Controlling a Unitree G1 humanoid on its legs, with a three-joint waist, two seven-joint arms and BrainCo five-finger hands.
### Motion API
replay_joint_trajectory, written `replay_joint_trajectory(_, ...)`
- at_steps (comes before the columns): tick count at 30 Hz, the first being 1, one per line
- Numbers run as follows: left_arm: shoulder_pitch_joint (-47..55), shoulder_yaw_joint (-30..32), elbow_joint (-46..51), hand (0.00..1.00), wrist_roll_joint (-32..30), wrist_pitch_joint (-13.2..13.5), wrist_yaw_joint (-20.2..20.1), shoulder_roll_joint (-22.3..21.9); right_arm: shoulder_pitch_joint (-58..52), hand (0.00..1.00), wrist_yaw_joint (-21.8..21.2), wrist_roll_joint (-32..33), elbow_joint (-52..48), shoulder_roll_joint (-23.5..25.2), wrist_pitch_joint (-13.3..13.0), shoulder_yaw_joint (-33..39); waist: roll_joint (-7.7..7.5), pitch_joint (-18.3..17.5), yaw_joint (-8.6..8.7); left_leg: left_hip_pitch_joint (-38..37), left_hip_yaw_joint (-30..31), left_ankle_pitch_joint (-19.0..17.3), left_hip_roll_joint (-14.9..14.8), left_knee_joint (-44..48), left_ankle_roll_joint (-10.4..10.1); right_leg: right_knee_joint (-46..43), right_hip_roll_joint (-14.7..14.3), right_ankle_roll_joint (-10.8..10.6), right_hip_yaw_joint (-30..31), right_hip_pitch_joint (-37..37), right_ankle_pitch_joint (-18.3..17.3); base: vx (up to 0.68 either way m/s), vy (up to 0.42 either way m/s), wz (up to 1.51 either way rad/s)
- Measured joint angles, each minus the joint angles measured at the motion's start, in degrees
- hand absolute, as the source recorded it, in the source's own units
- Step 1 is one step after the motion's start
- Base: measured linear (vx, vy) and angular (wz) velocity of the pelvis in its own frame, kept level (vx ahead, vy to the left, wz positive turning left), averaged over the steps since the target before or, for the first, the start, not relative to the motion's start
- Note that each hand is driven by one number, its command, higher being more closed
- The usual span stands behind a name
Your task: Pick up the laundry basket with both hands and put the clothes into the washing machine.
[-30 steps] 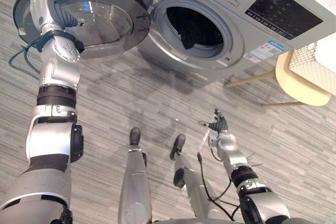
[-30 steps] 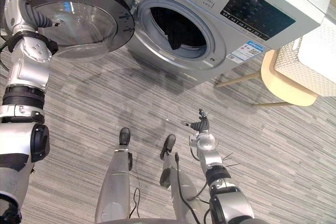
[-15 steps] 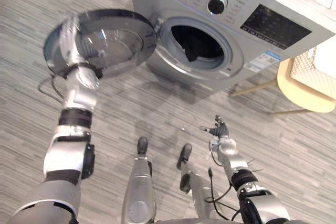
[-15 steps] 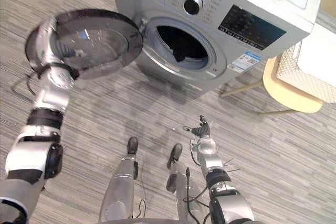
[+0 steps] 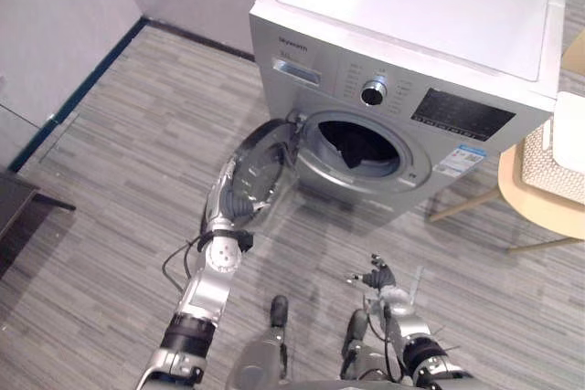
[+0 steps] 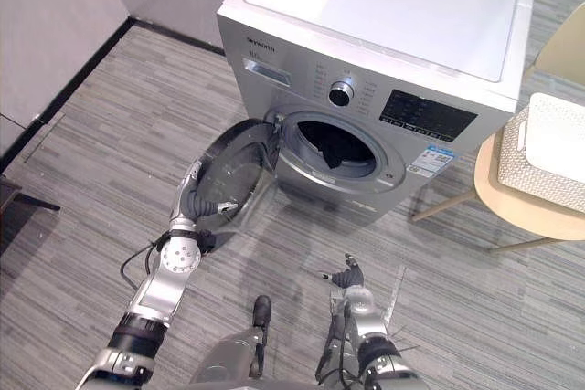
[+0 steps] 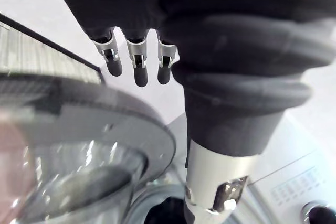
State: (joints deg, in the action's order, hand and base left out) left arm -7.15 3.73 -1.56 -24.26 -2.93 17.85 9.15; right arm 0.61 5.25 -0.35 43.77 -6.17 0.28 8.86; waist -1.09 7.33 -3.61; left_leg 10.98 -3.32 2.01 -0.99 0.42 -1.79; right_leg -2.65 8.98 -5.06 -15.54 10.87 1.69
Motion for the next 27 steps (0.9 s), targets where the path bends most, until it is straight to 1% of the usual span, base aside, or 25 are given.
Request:
replay_joint_trajectory(1,0.5,1.2,-0.4,0.0,0.1,-0.1,0.2,0.0,-0.7,0.0,-0.4,0.0,0.0,-2.0,0.0,0.0,-0.17,-0.2,0.37,-0.3,0.0,0.1,0.0,-0.1,0.1,0.6,-0.3,0.0,0.3,-0.3,0.5,-0.05,0.005,-0.14)
replay_joint_trajectory(2,1.5,1.2,-2.1,0.0,0.0,-0.1,0.5,-0.1,-0.6,0.0,-0.4,-0.1,0.1,-2.7,0.0,0.0,-0.16,-0.5,1.29,-0.7,0.0,0.1,0.0,-0.5,0.2,1.5,-0.5,0.0,0.4,-1.0,0.8,-0.06,0.005,-0.14)
replay_joint_trajectory(3,1.9,0.9,-3.6,0.0,0.0,-0.3,0.9,-0.2,-0.6,0.0,-0.4,-0.1,0.1,-2.6,0.0,0.0,-0.13,-1.0,1.52,-0.8,0.0,0.1,0.0,-0.6,0.2,2.1,-0.7,0.0,0.5,-1.1,1.1,-0.05,0.003,-0.19)
replay_joint_trajectory(4,2.6,0.9,-7.3,0.0,0.0,-1.1,1.2,-2.2,-0.1,0.0,-0.4,-0.2,0.6,-2.1,-0.1,-0.4,-0.18,-1.4,1.54,-1.5,-0.7,0.1,-0.3,-1.0,0.1,3.5,-1.2,0.2,1.3,-1.7,2.1,-0.04,-0.007,-0.27)
replay_joint_trajectory(6,3.6,0.1,-10.7,0.0,0.0,-1.6,1.3,-3.9,0.5,0.0,-0.3,-0.2,1.6,-0.8,-0.1,-0.5,-0.09,-1.7,1.62,-1.9,-1.4,0.8,-0.5,-2.1,0.5,4.7,-1.6,0.4,1.8,-1.8,2.9,-0.03,-0.015,-0.23)
replay_joint_trajectory(7,3.7,-1.8,-15.2,0.0,1.1,-1.7,1.3,-4.7,1.3,0.0,-0.2,-0.2,2.9,0.8,0.0,-0.6,0.0,-1.7,1.71,-1.8,-1.6,1.2,-0.6,-2.8,0.3,5.9,-1.9,0.6,1.9,-1.8,3.5,-0.02,-0.023,-0.09)
replay_joint_trajectory(8,3.7,-2.4,-17.1,0.0,1.7,-1.7,1.3,-4.9,1.3,0.0,-0.1,-0.2,3.4,1.5,0.1,-0.6,0.0,-1.7,1.79,-1.8,-1.7,1.3,-0.8,-3.0,0.2,6.1,-2.0,0.5,1.9,-1.8,3.7,-0.01,-0.027,-0.04)
replay_joint_trajectory(9,3.7,-3.6,-21.2,0.0,3.2,-1.7,1.2,-5.1,1.5,0.0,0.1,-0.2,4.5,2.5,0.1,-0.6,0.02,-1.7,2.29,-1.9,-1.7,1.6,-0.9,-3.6,0.0,6.3,-2.2,0.5,1.9,-1.8,3.8,0.0,0.0,0.0)
replay_joint_trajectory(10,3.7,-4.1,-23.2,0.0,4.1,-1.6,1.0,-5.1,1.6,0.0,0.1,-0.2,4.9,2.8,0.2,-0.6,0.02,-1.7,2.52,-1.9,-1.7,1.6,-1.0,-3.6,0.0,6.3,-2.3,0.5,1.9,-1.8,3.8,0.02,-0.013,-0.03)
replay_joint_trajectory(11,3.6,-5.6,-28.3,0.0,6.9,-1.5,0.5,-5.1,1.9,0.0,0.7,-0.2,5.5,3.2,0.2,-0.5,0.01,-1.7,2.81,-1.9,-2.1,1.6,-1.1,-3.7,0.0,6.5,-2.5,0.6,2.3,-1.7,3.8,0.03,-0.006,-0.08)
replay_joint_trajectory(12,3.4,-6.1,-30.2,0.0,8.0,-1.5,-0.1,-5.1,2.0,0.0,1.1,-0.2,5.8,3.3,0.2,-0.4,0.02,-1.7,2.84,-1.9,-2.5,1.6,-1.1,-3.7,0.0,6.6,-2.5,0.6,2.7,-1.6,3.9,0.04,-0.002,-0.22)
replay_joint_trajectory(14,2.0,-8.6,-36.8,0.0,11.1,-1.4,-1.8,-5.7,3.6,0.0,2.5,-0.2,8.2,3.1,0.3,0.1,0.1,-1.6,2.98,-1.6,-3.8,1.6,-1.2,-4.2,0.0,6.8,-2.7,0.7,4.1,-0.3,4.3,0.05,-0.001,-0.35)
replay_joint_trajectory(16,-0.1,-11.2,-39.9,0.0,12.5,-1.4,-2.9,-6.4,4.8,0.0,2.8,0.0,9.7,3.1,0.4,1.0,0.16,-1.6,3.37,-0.8,-5.0,1.6,-1.2,-4.4,0.0,6.8,-2.8,0.7,5.3,1.4,4.6,0.04,0.0,-0.34)
replay_joint_trajectory(18,-4.0,-13.8,-41.2,0.0,14.0,-1.1,-3.0,-7.5,7.1,0.0,4.1,0.2,10.9,3.3,0.7,2.2,0.55,-0.7,4.82,0.2,-5.9,1.6,-1.1,-4.4,0.1,6.8,-2.8,0.7,6.4,2.9,5.0,0.04,0.005,-0.27)
replay_joint_trajectory(19,-5.4,-14.7,-41.3,0.0,14.7,-1.0,-2.9,-7.6,7.9,0.0,4.5,0.4,11.3,3.3,0.8,2.2,0.6,-0.4,5.07,0.5,-6.6,1.7,-1.1,-4.4,0.2,6.7,-2.8,0.7,6.9,3.5,5.2,0.04,0.009,-0.4)
replay_joint_trajectory(21,-10.0,-15.0,-42.4,0.0,16.4,-1.4,-1.7,-8.1,10.2,0.0,5.2,0.8,11.3,3.3,0.8,2.5,1.26,1.2,6.02,1.2,-8.7,1.7,-1.0,-4.5,0.2,6.7,-2.8,0.7,9.0,5.3,6.0,0.04,0.014,-0.5)
replay_joint_trajectory(22,-12.5,-15.7,-42.4,0.0,17.1,-1.4,-1.6,-7.9,11.3,0.0,6.0,1.0,11.2,3.4,0.8,3.2,1.69,2.5,6.13,1.4,-9.9,1.6,-0.9,-4.6,0.2,6.7,-2.8,0.7,10.2,6.2,6.3,0.03,0.014,-0.44)
replay_joint_trajectory(24,-16.5,-17.2,-42.4,0.0,18.2,-1.6,-1.1,-8.0,12.3,0.0,6.7,1.4,11.3,3.3,0.8,3.7,2.13,3.2,6.25,2.5,-11.7,1.6,-1.0,-4.5,0.2,6.5,-2.8,0.5,12.4,8.4,6.7,0.03,0.005,-0.47)
replay_joint_trajectory(25,-18.8,-17.6,-42.4,0.0,18.8,-1.6,-1.0,-8.0,12.9,0.0,7.1,1.8,11.1,3.3,0.8,3.7,2.17,4.0,6.51,2.8,-12.7,1.5,-1.1,-4.5,0.2,6.2,-2.9,0.4,13.4,9.2,6.8,0.04,0.005,-0.55)
replay_joint_trajectory(26,-22.3,-18.6,-42.4,0.0,19.6,-1.6,-0.4,-8.0,13.1,0.0,7.2,2.0,10.0,3.3,0.8,3.7,2.2,4.7,6.98,3.1,-14.1,1.1,-1.2,-4.3,0.8,5.6,-3.0,0.4,14.8,10.4,6.8,0.03,0.006,-0.5)
replay_joint_trajectory(27,-24.1,-19.3,-42.4,0.0,19.7,-1.6,-0.1,-8.0,13.1,0.0,7.3,2.1,9.2,3.4,0.8,3.7,2.13,4.9,7.24,3.4,-14.8,0.8,-1.2,-4.1,0.8,5.3,-3.0,0.3,15.6,11.1,6.9,0.03,0.022,-0.58)
